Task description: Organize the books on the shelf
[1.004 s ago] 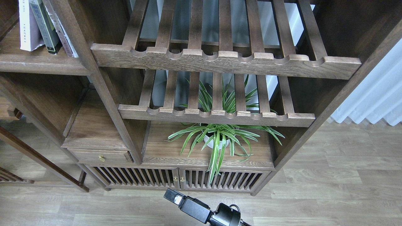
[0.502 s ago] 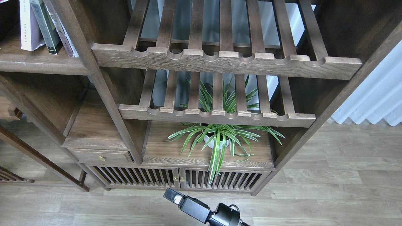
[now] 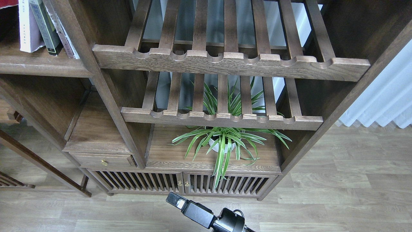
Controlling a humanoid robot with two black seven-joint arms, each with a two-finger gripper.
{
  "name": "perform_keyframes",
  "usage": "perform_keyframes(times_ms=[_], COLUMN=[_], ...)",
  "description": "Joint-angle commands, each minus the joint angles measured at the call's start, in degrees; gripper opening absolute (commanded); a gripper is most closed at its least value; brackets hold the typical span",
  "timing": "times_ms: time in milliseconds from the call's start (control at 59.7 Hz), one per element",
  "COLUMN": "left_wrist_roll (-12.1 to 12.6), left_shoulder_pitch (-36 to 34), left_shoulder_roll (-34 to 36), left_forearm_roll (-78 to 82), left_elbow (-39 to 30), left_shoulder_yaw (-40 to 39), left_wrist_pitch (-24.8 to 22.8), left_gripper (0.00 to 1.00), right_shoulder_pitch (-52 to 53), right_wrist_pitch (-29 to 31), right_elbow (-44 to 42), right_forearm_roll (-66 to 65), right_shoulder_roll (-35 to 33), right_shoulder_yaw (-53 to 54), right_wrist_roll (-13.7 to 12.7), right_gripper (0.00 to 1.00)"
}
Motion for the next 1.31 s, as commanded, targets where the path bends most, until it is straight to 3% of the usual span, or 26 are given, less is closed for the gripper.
perform_keyframes(times_ms=[0,84,251,552,753,971,1289], left_wrist_roll=[0.1,0.1,0.1,0.0,-0.2,-0.2,-0.1], left_shoulder_pitch=[1.4,2.3,10.3,34.6,46.7,58.1,61.9], left_shoulder_roll=[0.2,0.6,2.5,4.7,3.9,-4.1,-15.6], left_forearm_roll=[-4.3,-5.7,-11.5,-19.3,-23.1,-25.0,-25.0], left_elbow=[-0.4,-0.9,-6.1,-23.4,-28.7,-33.3,-32.3], left_shoulder_yaw=[-0.3,-1.0,-8.0,-19.6,-22.2,-21.6,-15.8], left_wrist_pitch=[0.0,0.0,0.0,0.0,0.0,0.0,0.0], left_gripper=[0.52,0.52,0.53,0.51,0.51,0.53,0.66], right_shoulder_pitch=[0.0,0.1,0.1,0.6,0.7,1.0,1.1], right_wrist_pitch=[0.0,0.0,0.0,0.0,0.0,0.0,0.0], right_elbow=[-0.1,-0.1,-0.1,-0.2,-0.1,-0.2,-0.5], right_forearm_roll=[0.1,0.2,0.7,0.8,0.9,0.8,0.8], right_shoulder_roll=[1.0,1.3,1.3,1.3,1.3,1.3,1.3], right_shoulder_yaw=[1.0,2.3,4.2,6.1,6.3,7.4,9.0], right_wrist_roll=[0.2,0.4,0.5,0.6,0.6,0.6,0.5], right_gripper=[0.91,0.91,0.93,0.93,0.93,0.93,0.95])
